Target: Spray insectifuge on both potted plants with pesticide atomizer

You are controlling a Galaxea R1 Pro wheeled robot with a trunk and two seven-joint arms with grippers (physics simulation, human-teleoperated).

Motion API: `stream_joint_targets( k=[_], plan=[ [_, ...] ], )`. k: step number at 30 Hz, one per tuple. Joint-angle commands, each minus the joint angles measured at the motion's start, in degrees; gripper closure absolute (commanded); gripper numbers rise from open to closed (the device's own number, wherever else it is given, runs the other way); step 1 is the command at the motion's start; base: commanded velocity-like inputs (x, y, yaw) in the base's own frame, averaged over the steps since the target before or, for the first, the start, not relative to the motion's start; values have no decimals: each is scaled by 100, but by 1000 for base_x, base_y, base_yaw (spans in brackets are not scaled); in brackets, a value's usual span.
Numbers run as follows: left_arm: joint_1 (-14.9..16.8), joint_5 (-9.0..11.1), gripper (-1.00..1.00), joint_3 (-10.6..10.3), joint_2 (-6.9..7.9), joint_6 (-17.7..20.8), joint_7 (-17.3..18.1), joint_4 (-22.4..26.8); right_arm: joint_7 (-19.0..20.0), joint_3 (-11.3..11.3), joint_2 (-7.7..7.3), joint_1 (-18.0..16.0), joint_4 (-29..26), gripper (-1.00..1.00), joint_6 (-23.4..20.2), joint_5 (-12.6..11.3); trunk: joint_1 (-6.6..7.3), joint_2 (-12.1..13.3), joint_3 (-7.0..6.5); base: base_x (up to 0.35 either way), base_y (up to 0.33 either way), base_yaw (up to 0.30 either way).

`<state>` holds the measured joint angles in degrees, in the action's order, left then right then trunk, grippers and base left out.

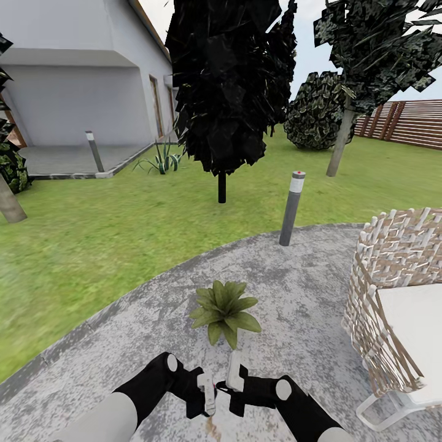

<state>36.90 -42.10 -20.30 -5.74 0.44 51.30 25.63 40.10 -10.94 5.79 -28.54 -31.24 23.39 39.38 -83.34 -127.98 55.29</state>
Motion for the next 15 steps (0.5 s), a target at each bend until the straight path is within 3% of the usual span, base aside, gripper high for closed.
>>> stream_joint_targets(
  k=[1, 15],
  plan=[
    [2, -27, 100, -2, -3, -19, 20, 7, -2, 5, 1, -2, -5, 100, 32, 52, 1, -2, 5, 0, 0, 0],
    [5, -46, 100, -4, 39, -10, 12, -15, -2, 7, 1, 0, 2, 100, 32, 57, 1, -2, 5, 0, 0, 0]
  ],
)
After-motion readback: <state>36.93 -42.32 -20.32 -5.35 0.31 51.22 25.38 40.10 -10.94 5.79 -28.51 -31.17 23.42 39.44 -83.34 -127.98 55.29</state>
